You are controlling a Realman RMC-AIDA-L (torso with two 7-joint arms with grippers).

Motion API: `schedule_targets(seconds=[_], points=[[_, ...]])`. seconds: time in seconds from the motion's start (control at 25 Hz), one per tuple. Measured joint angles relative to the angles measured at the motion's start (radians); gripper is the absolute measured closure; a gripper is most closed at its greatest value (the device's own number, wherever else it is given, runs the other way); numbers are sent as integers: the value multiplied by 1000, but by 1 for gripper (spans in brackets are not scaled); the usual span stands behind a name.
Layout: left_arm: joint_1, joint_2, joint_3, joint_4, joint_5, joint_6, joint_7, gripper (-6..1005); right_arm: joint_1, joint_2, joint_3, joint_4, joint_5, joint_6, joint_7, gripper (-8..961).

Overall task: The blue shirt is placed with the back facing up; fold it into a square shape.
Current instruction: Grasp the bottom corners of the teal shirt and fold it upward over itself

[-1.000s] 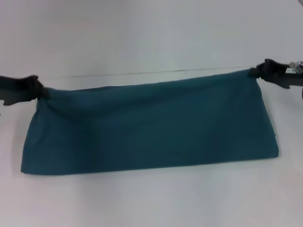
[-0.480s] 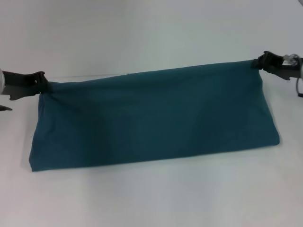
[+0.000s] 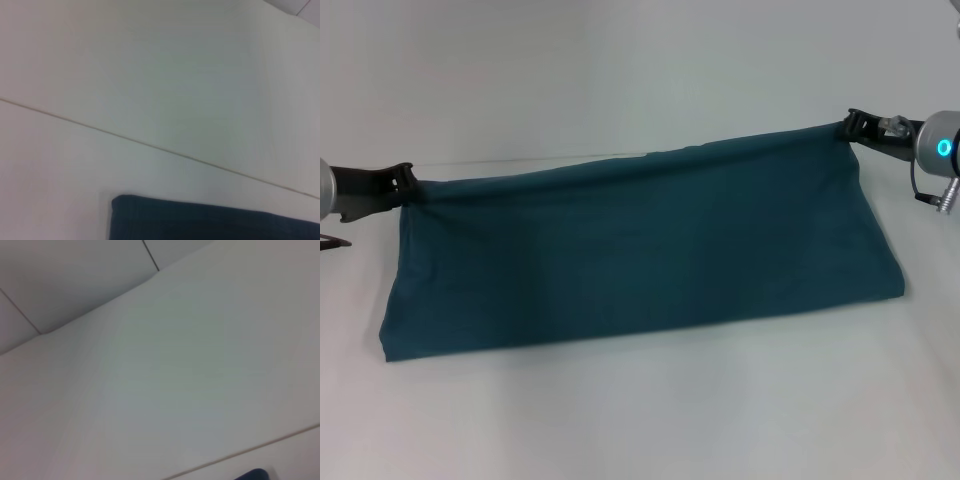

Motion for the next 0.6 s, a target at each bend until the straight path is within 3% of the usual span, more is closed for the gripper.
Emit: schedule_targets(seconds=[0.32, 0.56, 0.6], points=[[1, -2, 0, 1, -6, -9, 8, 966, 5, 0, -24, 3, 0, 3, 0, 858], [9, -14, -8, 14, -8, -50, 5, 939, 8, -31, -29, 27, 0, 6, 8, 856], [11, -15, -9, 14, -8, -54, 4, 911, 8, -31, -29, 27, 0, 6, 8, 811]])
